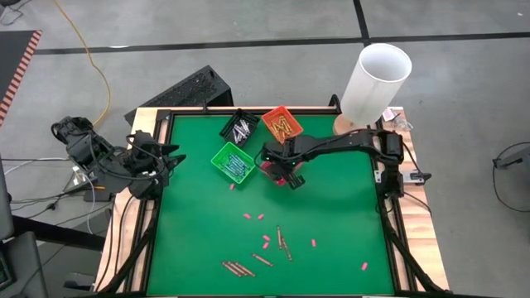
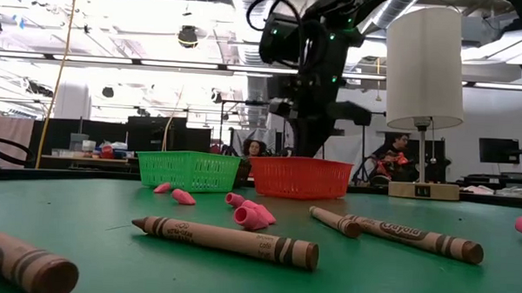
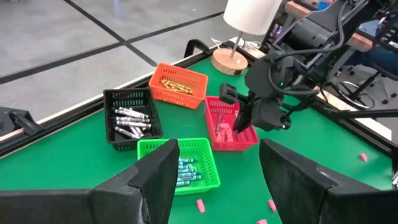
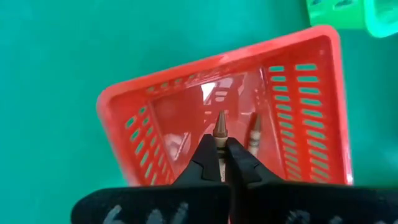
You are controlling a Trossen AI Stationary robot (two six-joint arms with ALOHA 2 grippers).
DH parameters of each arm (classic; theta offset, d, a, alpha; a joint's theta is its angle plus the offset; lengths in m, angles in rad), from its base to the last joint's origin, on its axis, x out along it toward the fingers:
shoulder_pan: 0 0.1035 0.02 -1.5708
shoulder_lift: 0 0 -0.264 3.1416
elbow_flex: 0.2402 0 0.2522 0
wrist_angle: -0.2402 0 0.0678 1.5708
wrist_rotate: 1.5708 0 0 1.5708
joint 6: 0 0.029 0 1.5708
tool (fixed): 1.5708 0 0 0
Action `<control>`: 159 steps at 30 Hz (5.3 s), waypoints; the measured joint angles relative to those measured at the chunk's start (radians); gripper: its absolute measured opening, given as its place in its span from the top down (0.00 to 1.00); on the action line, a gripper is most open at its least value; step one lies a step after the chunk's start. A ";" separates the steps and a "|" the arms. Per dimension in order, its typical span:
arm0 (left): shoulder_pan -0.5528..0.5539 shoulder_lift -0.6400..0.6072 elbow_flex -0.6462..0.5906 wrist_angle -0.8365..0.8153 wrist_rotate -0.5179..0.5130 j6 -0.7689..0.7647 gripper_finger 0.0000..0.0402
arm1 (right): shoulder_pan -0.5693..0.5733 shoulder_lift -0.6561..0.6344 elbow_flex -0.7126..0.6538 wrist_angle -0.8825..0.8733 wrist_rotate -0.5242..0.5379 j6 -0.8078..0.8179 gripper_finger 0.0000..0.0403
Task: Sort crayons
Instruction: Put the brown crayon into the bin
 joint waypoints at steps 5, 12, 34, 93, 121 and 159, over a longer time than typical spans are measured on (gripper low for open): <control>0.000 0.000 0.000 -0.004 0.002 -0.001 0.47 | -0.001 0.032 0.000 0.002 -0.007 0.000 0.98; 0.000 0.000 0.000 -0.004 0.014 -0.003 0.47 | -0.001 0.054 0.000 0.021 0.003 0.001 0.90; 0.000 0.000 0.000 -0.018 0.018 0.006 0.47 | 0.021 0.052 0.368 -0.356 0.099 0.554 0.81; 0.000 -0.099 0.000 -0.044 0.147 0.026 0.47 | 0.653 0.314 0.304 -0.246 -0.017 1.912 0.47; 0.000 -0.099 0.000 -0.072 0.106 0.025 0.47 | 0.600 0.215 0.274 -0.311 -0.038 1.888 0.99; 0.000 -0.099 0.000 -0.131 0.541 -0.116 0.47 | -0.166 -0.151 0.278 -0.451 0.204 0.483 1.00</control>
